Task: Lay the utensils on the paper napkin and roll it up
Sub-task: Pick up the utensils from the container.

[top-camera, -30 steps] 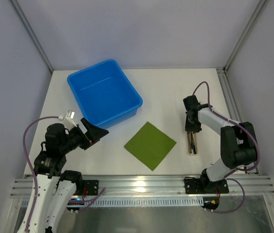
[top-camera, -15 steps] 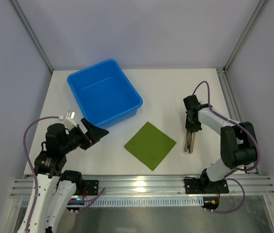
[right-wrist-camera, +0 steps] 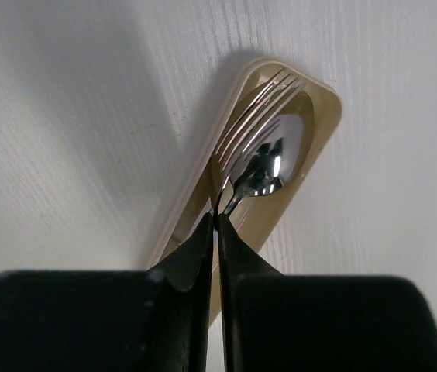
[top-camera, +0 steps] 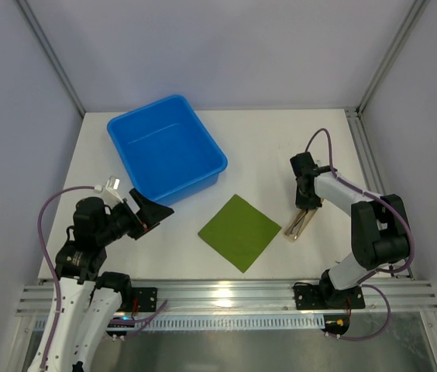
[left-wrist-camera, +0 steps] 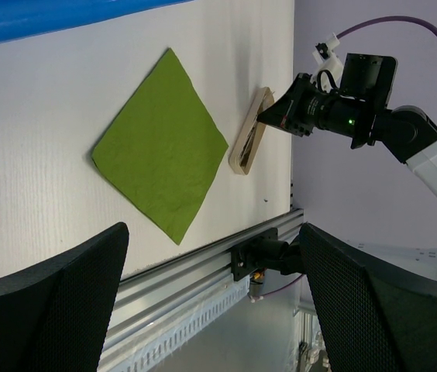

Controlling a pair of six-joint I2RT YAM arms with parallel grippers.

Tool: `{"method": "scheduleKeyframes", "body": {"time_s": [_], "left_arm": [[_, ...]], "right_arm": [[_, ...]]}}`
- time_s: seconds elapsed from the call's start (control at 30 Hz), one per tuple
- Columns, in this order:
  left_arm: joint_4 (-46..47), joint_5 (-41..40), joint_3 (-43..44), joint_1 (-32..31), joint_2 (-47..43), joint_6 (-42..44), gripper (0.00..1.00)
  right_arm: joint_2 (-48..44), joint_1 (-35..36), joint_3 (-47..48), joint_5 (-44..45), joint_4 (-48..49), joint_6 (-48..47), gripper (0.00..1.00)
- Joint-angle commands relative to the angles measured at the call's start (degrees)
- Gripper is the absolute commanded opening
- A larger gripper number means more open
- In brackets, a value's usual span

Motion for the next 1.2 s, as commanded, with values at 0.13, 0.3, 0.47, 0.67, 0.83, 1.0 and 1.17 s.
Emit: {"method": "scheduleKeyframes", "body": {"time_s": [0.13,0.3,0.47,0.67,0.83,1.0,1.17], "left_arm": [[2.4,1.8,-0.2,-0.1,0.1,0.4,0.92],[2.3,1.6,-0.3,-0.2,0.2,0.4,0.91],[1.9,1.0,-0.7,-0.2,0.0,0.8,0.91],[1.3,0.7,-0.7,-0.1,0.2,0.9,0.91],[0.8,0.2,-0.4,-0.2,0.2,1.3,0.91],[0.8,-0.2,-0.2,-0.2,0.2,1.3,0.91],[0.8,-0.3,-0.3,-0.1,0.7,1.4,0.91]], "right_arm": [[-1.1,0.3,1.5,3.1,0.8,-0.8,0.04],[-2.9,0.4,1.6,3.5,0.5,-0.8,0.04],[-4.0,0.6,1.8,3.1,0.2,-0.9,0.04],[-5.2,1.1,3.0,3.1,-0.7,-1.1,0.04],[-6.5,2.0,3.9,3.5,-1.5,-1.6,0.04],[-8.0,3.0,4.9,3.8,-2.9,-1.9,0.04],[-9.7,4.2,5.4,5.0,-4.4,-1.7,0.04]]}}
